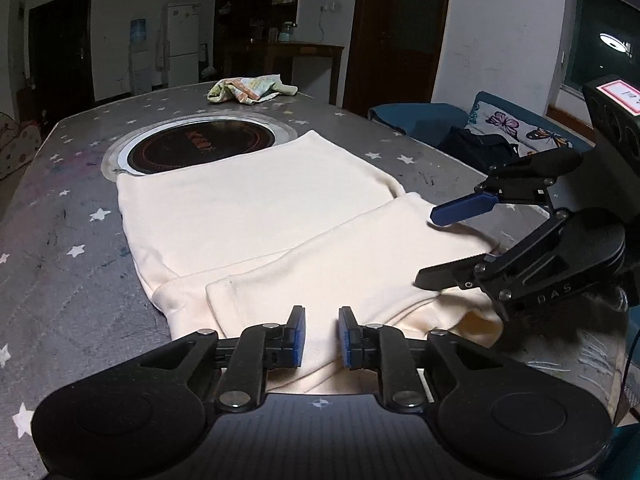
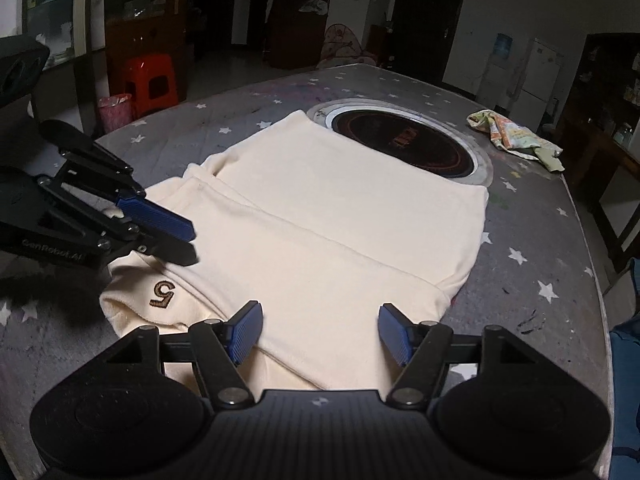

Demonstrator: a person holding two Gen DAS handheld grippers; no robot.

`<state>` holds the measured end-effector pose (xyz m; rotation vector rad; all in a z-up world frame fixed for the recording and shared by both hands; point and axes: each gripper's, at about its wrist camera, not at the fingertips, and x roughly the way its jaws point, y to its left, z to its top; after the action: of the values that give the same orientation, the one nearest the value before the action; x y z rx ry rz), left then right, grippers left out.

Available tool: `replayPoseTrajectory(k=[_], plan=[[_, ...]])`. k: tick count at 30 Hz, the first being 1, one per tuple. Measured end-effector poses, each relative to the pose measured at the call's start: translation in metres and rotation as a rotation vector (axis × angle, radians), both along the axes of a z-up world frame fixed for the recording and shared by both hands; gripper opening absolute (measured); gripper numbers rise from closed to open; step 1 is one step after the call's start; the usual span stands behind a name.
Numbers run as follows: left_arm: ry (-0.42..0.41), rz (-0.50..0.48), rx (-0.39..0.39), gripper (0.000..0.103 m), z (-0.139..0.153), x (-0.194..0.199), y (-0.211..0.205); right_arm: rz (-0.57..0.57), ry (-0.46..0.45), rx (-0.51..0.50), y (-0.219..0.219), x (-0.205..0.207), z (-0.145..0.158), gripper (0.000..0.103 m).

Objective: Fold clothes

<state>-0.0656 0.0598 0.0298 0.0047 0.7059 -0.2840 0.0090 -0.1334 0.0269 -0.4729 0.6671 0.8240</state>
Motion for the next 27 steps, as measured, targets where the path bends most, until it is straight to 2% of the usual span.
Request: replayPoseTrajectory(k=[2,7,15,20,24,27], plan=[[-0.006,0.0,-0.004,0.022,0.001,-0.002,0.001,0.0,-0.001,0.003,-0.001,-0.002,0.0,0.072],[-0.001,-0.002,0.01,0.028,-0.003,-0.003,-0.003,-0.003,0.01,0.002,-0.003,-0.006,-0.006,0.075],[-0.026,-0.033,0.017,0.032,0.004,-0.012,-0.01,-0.007,-0.04,0.047,0.002,-0.012,0.002,0.077],[-0.014,-0.047,0.046,0.035,-0.005,-0.014,-0.015,0.007,-0.002,0.032,0.011,-0.009,-0.011,0.077],[-0.027,-0.049,0.041,0.035,0.002,-0.02,-0.015,0.007,-0.022,0.035,0.005,-0.015,-0.002,0.077],[-0.049,-0.088,0.025,0.034,0.007,-0.028,-0.022,0.023,-0.005,0.014,0.0,-0.023,-0.003,0.077]])
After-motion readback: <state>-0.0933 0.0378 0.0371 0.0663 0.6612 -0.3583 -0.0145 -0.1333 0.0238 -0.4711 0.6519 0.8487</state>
